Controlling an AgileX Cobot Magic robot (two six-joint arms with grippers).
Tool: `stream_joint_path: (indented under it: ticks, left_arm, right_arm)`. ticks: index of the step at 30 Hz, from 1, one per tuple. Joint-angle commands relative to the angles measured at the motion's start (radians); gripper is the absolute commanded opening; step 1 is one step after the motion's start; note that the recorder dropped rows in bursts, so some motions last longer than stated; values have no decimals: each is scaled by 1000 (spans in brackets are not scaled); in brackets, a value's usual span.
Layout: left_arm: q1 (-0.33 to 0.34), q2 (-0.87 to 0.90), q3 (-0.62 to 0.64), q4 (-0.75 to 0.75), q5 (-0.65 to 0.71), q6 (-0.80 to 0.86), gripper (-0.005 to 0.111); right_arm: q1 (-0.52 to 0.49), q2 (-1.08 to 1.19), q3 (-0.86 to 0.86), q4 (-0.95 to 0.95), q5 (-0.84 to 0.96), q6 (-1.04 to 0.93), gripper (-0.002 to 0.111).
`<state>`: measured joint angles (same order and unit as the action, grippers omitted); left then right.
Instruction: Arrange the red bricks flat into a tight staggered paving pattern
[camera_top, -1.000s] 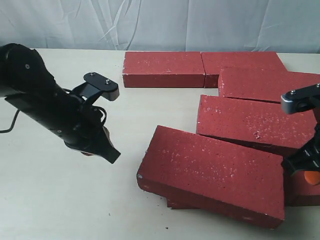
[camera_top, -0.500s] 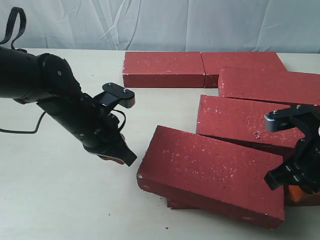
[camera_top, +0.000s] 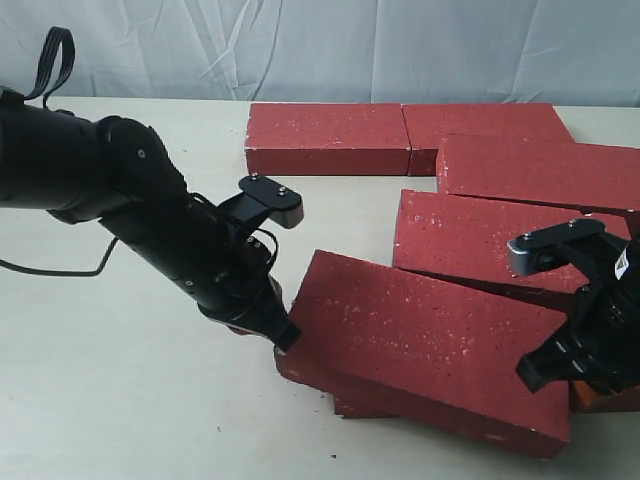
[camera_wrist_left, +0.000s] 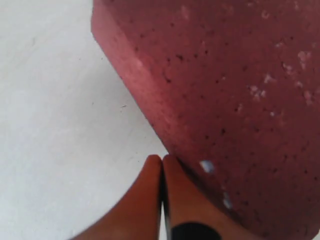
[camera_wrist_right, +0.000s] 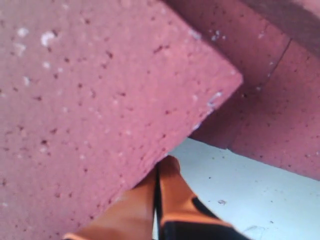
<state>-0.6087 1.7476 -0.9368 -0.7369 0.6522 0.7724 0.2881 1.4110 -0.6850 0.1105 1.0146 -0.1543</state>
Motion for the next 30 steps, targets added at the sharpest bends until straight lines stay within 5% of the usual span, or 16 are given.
stream_joint_path:
  ticks: [1, 11, 19, 30]
  left_arm:
    - [-12, 2, -12, -109, 33, 76, 0]
    - [-12, -72, -31, -86, 108, 55, 0]
    - [-5, -204, -31, 329, 117, -294, 0]
    - [273, -226, -31, 402, 174, -325, 0]
  right_arm:
    - [4, 0, -24, 0, -1, -7, -1]
    - [4, 0, -50, 138, 11, -115, -1]
    - [51, -13, -131, 396, 34, -279, -1]
    - [203, 216, -454, 441, -69, -262, -1]
